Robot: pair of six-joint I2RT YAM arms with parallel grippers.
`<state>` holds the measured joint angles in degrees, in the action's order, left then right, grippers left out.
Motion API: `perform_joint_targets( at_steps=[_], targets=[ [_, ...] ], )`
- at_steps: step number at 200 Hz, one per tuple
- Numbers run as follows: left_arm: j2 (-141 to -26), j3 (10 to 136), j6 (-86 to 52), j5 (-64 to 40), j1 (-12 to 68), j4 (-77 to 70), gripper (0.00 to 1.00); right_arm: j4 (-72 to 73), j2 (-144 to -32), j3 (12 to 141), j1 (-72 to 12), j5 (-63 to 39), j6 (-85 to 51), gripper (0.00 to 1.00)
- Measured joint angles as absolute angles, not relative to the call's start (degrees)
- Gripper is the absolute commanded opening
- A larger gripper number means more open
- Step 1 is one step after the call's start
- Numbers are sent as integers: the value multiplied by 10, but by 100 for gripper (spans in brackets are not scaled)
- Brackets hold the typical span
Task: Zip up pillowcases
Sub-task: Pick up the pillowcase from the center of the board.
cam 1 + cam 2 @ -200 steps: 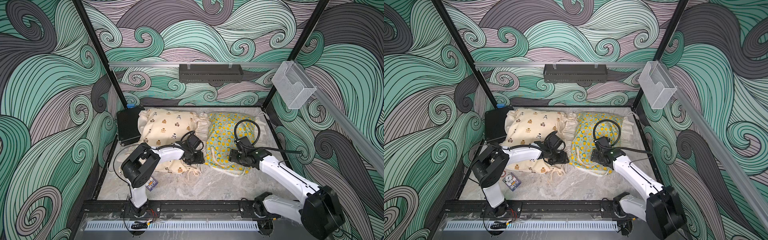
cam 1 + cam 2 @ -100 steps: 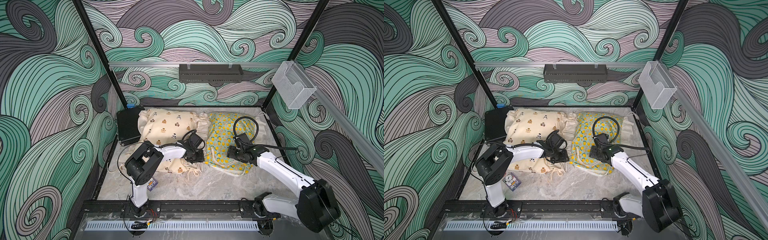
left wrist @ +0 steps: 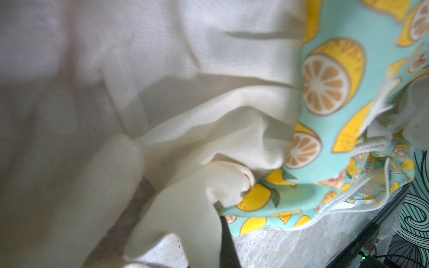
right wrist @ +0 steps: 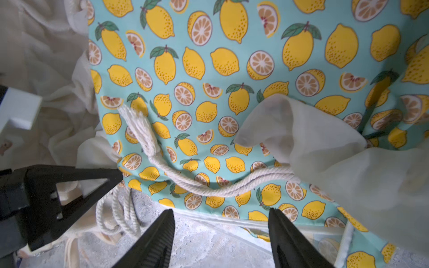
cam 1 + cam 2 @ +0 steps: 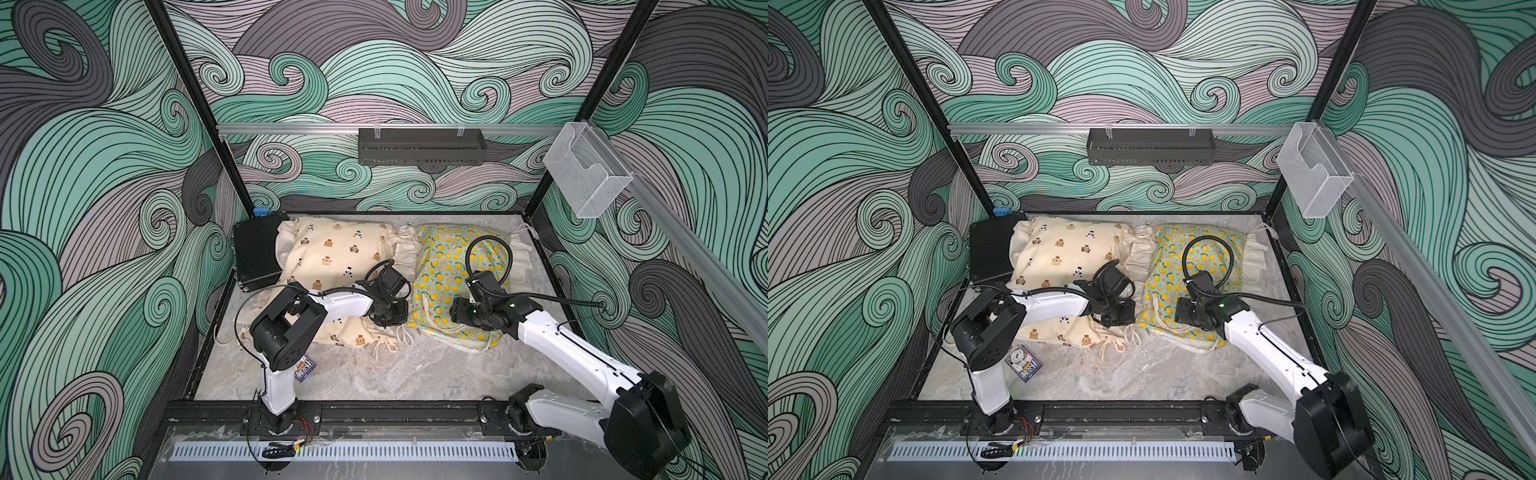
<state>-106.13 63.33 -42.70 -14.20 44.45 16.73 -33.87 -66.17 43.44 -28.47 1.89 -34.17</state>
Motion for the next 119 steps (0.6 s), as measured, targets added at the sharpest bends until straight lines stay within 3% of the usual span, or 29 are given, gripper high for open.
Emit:
perform_joint_targets(
  at_steps=[55,119],
  targets=[
    [-1018,633,-442,-148,447,173,0,-358,-633,432,-341,0,-341,65],
    [-964,610,-486,-173,448,168,0,-354,-601,403,-412,-39,-361,52]
  ],
)
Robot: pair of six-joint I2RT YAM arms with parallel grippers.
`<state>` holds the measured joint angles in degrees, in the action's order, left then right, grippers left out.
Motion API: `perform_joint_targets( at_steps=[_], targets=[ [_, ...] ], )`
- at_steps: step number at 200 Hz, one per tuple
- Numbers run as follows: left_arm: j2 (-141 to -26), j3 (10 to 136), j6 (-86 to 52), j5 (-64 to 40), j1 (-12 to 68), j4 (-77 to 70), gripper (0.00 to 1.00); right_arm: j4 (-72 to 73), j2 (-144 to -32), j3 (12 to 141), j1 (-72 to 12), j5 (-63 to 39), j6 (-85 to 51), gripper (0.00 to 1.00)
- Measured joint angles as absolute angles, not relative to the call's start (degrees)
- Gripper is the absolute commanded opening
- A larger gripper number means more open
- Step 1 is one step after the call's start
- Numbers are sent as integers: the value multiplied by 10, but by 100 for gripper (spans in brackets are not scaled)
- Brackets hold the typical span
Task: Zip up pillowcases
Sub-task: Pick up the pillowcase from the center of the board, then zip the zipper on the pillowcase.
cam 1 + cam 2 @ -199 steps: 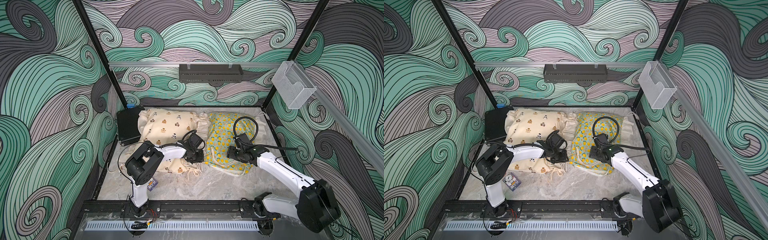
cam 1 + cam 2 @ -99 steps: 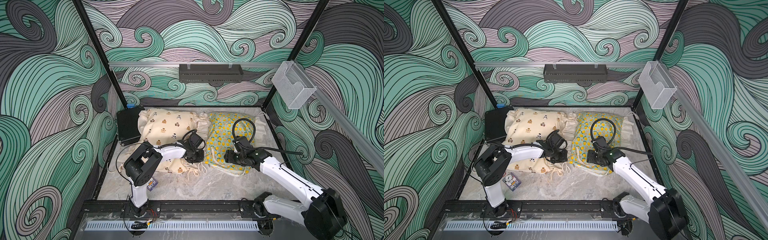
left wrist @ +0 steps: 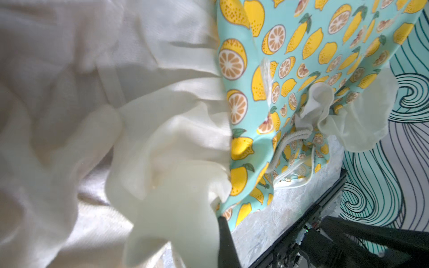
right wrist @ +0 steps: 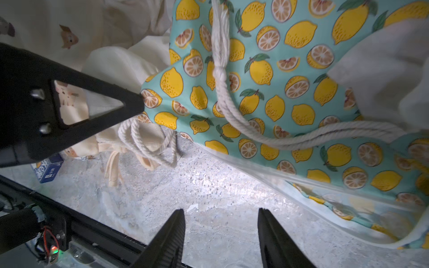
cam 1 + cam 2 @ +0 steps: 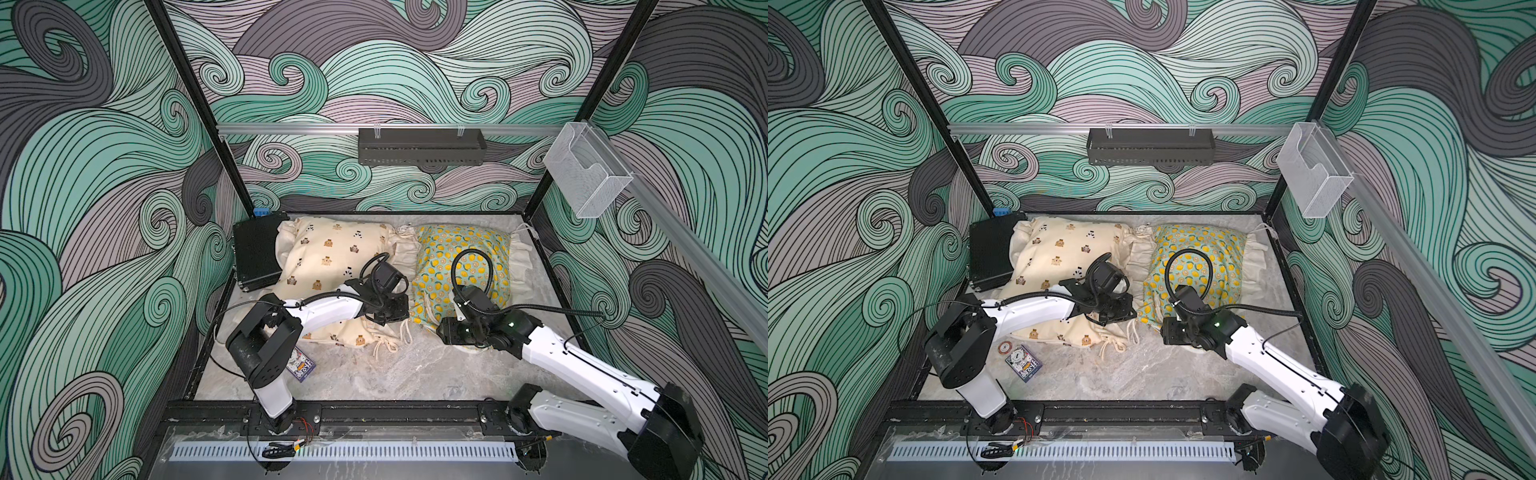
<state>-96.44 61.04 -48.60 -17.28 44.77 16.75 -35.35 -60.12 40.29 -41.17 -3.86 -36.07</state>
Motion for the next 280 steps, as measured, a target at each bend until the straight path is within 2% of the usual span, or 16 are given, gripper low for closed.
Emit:
perform_joint_targets(
  at_steps=[23,62,136,280],
  targets=[
    [-951,599,-503,-179,448,165,0,-325,-588,370,-416,-70,-371,47],
    [-943,583,-534,-197,448,149,0,-274,-592,347,-425,-108,-383,45],
    [-928,579,-554,-200,448,141,0,-157,-640,323,-439,-118,-382,36],
    [-927,579,-558,-201,448,141,0,-33,-682,287,-451,-73,-382,33]
  ],
)
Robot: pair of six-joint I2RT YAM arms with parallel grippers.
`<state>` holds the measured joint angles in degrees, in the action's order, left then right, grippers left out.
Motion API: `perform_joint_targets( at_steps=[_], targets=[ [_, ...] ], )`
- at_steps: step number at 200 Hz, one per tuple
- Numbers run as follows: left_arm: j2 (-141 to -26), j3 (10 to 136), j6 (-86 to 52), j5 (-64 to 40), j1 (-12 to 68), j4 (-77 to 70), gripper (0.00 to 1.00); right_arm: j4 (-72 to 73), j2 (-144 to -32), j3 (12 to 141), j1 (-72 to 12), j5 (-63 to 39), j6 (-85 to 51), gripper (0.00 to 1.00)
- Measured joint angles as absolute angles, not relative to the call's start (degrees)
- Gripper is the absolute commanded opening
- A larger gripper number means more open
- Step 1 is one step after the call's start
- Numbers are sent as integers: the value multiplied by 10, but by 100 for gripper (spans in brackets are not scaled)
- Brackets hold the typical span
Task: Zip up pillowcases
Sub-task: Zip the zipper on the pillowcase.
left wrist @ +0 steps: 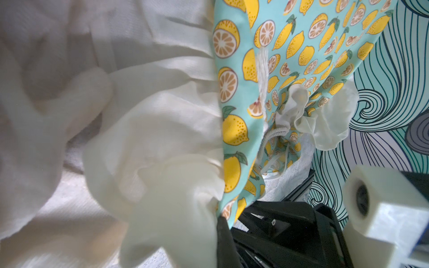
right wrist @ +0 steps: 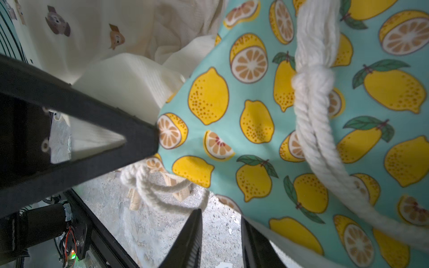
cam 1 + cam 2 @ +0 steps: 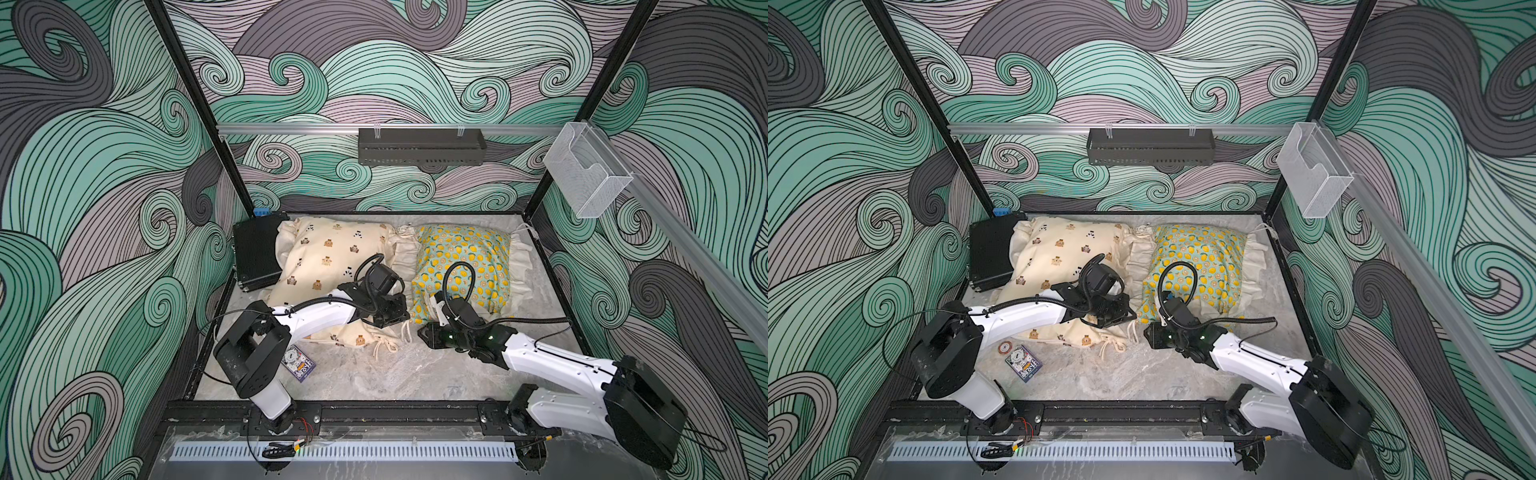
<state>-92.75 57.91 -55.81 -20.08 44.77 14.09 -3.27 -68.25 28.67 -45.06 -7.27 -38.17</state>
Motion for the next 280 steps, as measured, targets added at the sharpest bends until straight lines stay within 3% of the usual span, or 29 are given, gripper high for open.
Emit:
perform_joint_targets(
  at_steps=[158,280],
  targets=[
    [-916,579,-558,-203,448,141,0,27,-714,280,-451,-55,-380,31],
    [-916,579,-557,-203,448,141,0,30,-708,280,-451,-34,-375,16]
  ],
)
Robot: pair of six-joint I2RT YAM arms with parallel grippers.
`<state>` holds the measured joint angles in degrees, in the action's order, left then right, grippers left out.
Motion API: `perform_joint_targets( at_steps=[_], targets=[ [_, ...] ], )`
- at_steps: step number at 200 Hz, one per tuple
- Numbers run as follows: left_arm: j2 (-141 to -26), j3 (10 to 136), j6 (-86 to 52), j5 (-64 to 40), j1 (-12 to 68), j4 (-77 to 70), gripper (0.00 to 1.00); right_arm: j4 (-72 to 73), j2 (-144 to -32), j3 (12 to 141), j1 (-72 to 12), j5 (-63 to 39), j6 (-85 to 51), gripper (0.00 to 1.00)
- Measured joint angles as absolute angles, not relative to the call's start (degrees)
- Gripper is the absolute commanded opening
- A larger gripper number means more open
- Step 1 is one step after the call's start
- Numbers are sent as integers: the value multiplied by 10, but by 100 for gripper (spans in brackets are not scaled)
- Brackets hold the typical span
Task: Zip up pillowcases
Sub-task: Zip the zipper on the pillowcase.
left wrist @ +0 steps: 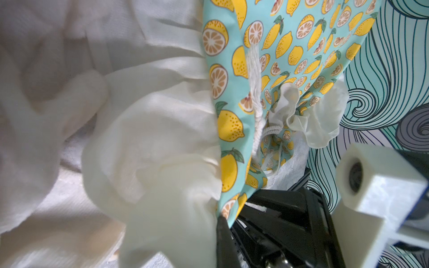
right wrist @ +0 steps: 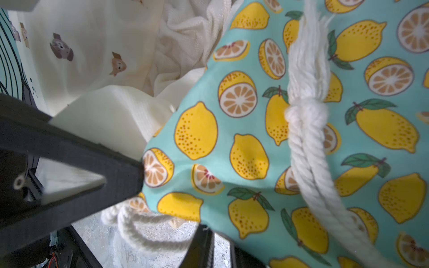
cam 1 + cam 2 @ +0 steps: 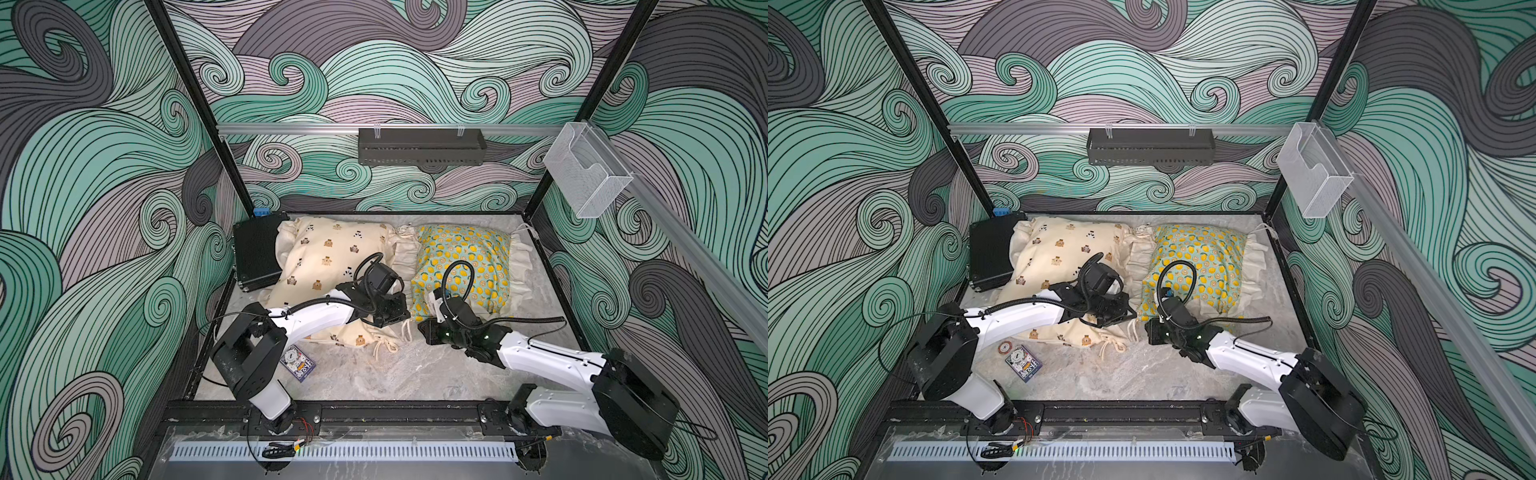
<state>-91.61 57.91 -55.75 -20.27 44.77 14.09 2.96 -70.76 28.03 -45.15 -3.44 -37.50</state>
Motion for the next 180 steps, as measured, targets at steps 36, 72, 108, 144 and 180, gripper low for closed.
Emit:
perform_joint_targets(
  at_steps=[36,72,108,144,180],
  targets=[
    [-916,579,-557,-203,448,141,0,24,-700,280,-451,-32,-376,10],
    [-916,579,-557,-203,448,141,0,16,-693,280,-451,-30,-377,5],
    [-916,579,-557,-202,448,141,0,-2,-675,280,-451,-30,-382,3],
    [-911,579,-555,-202,448,141,0,-26,-670,289,-451,-32,-383,1],
    [-897,579,-551,-199,448,142,0,-45,-666,296,-451,-40,-390,0]
  ],
)
